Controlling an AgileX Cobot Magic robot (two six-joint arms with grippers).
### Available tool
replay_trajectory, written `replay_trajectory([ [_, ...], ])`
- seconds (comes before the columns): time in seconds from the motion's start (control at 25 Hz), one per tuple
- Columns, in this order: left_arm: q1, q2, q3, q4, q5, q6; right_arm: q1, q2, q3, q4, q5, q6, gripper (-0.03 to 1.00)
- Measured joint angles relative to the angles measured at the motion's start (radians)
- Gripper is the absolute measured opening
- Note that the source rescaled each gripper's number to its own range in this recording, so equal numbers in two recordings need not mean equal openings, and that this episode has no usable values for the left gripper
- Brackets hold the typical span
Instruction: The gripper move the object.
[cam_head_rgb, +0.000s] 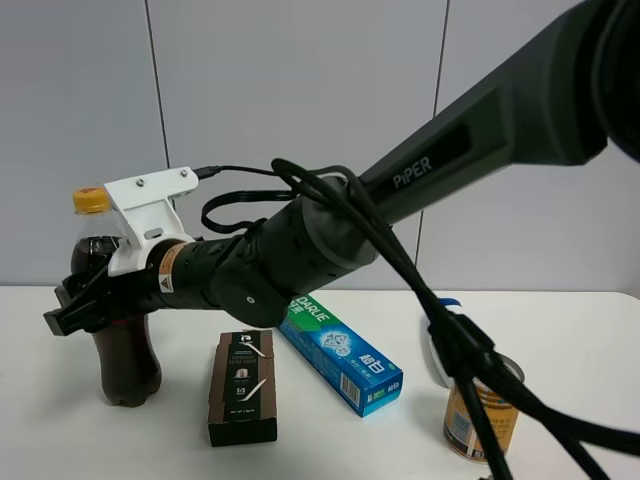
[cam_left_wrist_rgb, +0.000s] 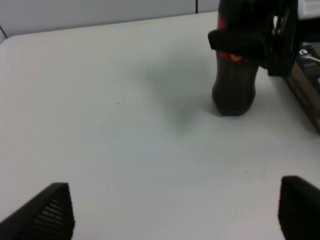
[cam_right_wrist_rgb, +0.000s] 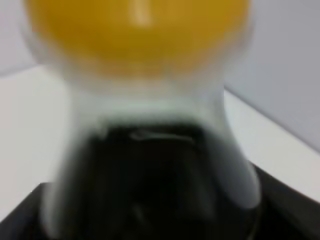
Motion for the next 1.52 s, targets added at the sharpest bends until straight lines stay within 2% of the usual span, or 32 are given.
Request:
replay_trajectory([
  [0.12,0.0,0.0,0.0,0.0,0.0,0.0,0.001,-0.01,-0.006,0.0,-0.013,-0.002,0.32],
  [0.24,0.0,0.0,0.0,0.0,0.0,0.0,0.001,-0.027,-0.006,0.0,0.008,-0.002,0.38],
  [0.6,0.0,0.0,0.0,0.0,0.0,0.0,0.001,-0.117,-0.006,-0.001,0.177,-0.005,0.42],
  [1.24,0.0,0.0,0.0,0.0,0.0,0.0,0.001,-0.406,-0.006,-0.001,0.32,0.047,0.42],
  [1.36,0.0,0.0,0.0,0.0,0.0,0.0,0.001,-0.494,-0.006,-0.002,0.4,0.028,0.42],
  [1.52,0.0,0.0,0.0,0.0,0.0,0.0,0.001,-0.619,-0.006,-0.004,0.604,-0.104,0.42],
])
